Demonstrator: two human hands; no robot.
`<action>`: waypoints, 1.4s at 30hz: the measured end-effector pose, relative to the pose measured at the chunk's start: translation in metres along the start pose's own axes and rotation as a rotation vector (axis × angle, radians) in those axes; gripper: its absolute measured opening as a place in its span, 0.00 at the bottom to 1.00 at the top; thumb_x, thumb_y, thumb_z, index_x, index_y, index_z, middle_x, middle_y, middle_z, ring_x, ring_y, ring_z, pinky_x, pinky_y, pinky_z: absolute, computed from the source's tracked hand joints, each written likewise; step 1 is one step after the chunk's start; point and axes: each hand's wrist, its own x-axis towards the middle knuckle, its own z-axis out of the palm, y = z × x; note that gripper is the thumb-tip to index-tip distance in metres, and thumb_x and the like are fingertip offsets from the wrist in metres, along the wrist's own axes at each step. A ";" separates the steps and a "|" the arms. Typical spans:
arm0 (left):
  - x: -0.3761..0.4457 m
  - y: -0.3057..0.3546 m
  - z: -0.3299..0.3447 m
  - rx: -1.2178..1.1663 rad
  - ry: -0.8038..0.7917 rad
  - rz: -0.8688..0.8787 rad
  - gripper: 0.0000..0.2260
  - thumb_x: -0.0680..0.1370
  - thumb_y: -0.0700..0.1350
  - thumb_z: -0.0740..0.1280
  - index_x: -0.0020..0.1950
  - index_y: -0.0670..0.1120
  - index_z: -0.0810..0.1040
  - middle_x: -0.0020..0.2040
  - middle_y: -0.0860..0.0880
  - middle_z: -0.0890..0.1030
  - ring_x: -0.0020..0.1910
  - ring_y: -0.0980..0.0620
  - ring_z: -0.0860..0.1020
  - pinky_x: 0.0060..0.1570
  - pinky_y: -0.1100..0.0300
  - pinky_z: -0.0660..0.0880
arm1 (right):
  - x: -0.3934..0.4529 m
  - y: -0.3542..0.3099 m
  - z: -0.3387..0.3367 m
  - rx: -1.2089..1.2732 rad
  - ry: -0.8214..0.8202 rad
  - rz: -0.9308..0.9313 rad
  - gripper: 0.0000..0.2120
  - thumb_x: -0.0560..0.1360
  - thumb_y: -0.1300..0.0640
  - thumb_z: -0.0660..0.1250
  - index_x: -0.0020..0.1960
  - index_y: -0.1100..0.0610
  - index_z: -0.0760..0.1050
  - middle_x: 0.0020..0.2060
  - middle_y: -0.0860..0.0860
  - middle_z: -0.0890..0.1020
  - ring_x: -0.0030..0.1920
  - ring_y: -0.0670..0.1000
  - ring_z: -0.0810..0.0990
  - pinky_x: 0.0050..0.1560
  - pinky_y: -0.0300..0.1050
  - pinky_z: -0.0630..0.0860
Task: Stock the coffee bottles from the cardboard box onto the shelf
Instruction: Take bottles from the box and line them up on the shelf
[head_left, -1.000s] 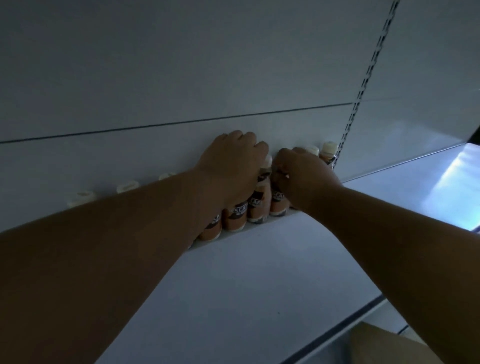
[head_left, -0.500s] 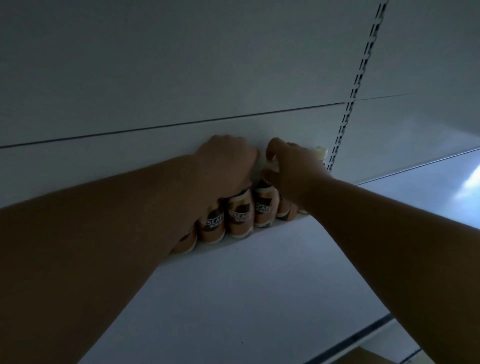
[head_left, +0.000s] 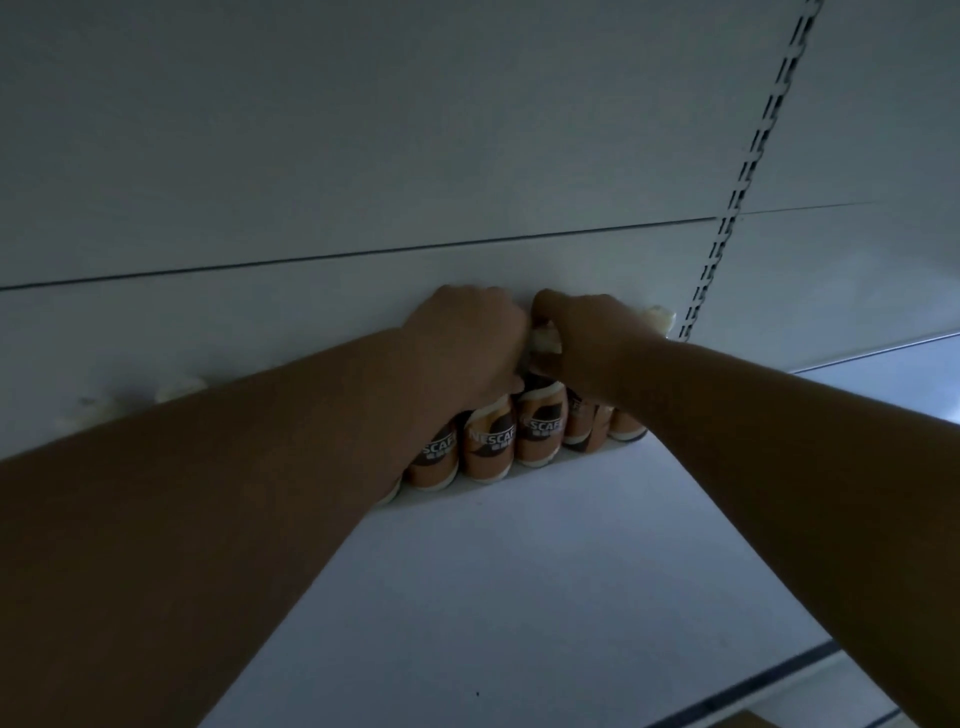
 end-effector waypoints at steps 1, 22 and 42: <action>0.001 0.000 -0.001 -0.009 -0.015 -0.005 0.17 0.75 0.53 0.69 0.57 0.43 0.77 0.51 0.43 0.77 0.47 0.44 0.77 0.41 0.55 0.68 | 0.000 0.000 -0.001 0.007 0.003 0.001 0.17 0.76 0.51 0.69 0.62 0.53 0.70 0.50 0.55 0.79 0.44 0.54 0.76 0.41 0.47 0.71; -0.002 -0.004 0.005 0.020 0.045 -0.048 0.13 0.74 0.52 0.70 0.51 0.42 0.78 0.46 0.44 0.75 0.41 0.45 0.74 0.38 0.54 0.66 | 0.008 0.002 0.008 0.040 0.025 -0.031 0.17 0.76 0.60 0.65 0.64 0.53 0.70 0.51 0.56 0.78 0.48 0.56 0.75 0.44 0.46 0.68; 0.012 0.030 -0.003 0.046 0.216 0.052 0.12 0.76 0.47 0.64 0.58 0.45 0.71 0.55 0.44 0.73 0.50 0.44 0.72 0.47 0.53 0.66 | -0.025 0.048 -0.019 0.038 0.218 0.118 0.16 0.77 0.58 0.63 0.65 0.51 0.71 0.60 0.53 0.73 0.56 0.56 0.78 0.53 0.51 0.78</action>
